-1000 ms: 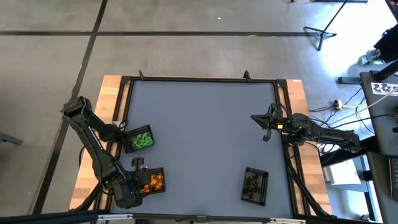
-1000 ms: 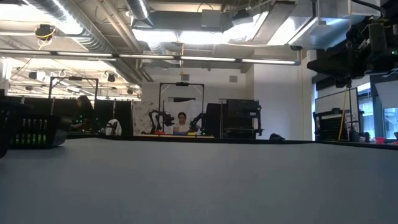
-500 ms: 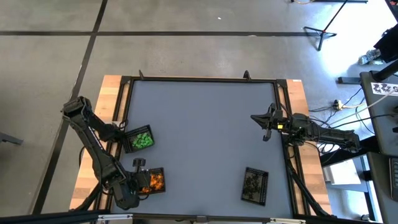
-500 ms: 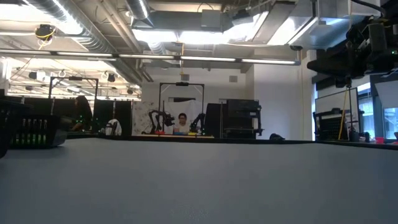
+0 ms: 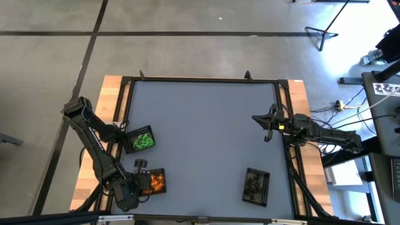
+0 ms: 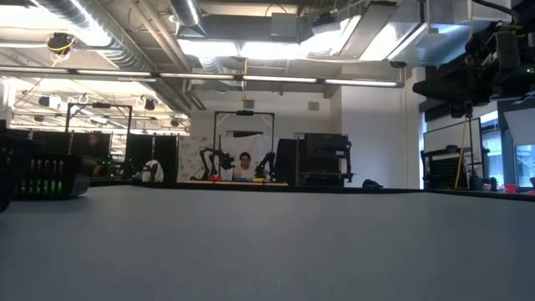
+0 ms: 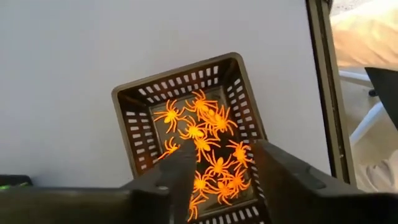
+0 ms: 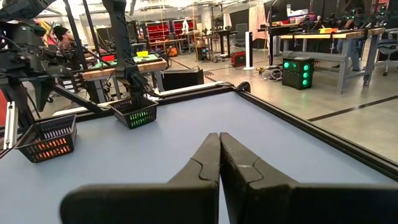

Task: Sort Halloween decoration
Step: Return to Home Position

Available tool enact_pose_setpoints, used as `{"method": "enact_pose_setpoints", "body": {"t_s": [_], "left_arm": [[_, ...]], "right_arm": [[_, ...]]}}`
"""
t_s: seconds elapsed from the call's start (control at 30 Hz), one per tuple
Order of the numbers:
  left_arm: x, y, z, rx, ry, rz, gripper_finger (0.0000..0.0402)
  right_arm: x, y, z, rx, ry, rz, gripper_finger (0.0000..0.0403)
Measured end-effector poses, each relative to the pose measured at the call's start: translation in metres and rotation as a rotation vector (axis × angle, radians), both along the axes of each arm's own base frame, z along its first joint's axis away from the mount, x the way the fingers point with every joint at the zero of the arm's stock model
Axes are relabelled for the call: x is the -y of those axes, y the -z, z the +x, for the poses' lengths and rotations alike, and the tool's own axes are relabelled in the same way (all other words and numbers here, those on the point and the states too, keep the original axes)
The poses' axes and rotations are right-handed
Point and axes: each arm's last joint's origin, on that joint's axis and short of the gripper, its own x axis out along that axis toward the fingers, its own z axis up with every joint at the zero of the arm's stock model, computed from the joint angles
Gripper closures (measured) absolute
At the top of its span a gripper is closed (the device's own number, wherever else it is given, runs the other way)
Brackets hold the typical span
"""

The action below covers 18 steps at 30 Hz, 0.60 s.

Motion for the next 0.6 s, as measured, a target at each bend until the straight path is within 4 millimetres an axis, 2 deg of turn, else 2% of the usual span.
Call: {"method": "enact_pose_setpoints", "body": {"t_s": [0.23, 0.6], "left_arm": [[-0.0001, -0.0003, 0.0011, 0.010, -0.002, 0.000, 0.0197], [0.0007, -0.0009, 0.0018, 0.022, -0.004, -0.008, 0.0203]], "right_arm": [[0.0000, 0.0000, 0.0000, 0.000, -0.001, 0.000, 0.0400], [0.0000, 0.0000, 0.0000, 0.000, -0.001, 0.000, 0.0400]]}}
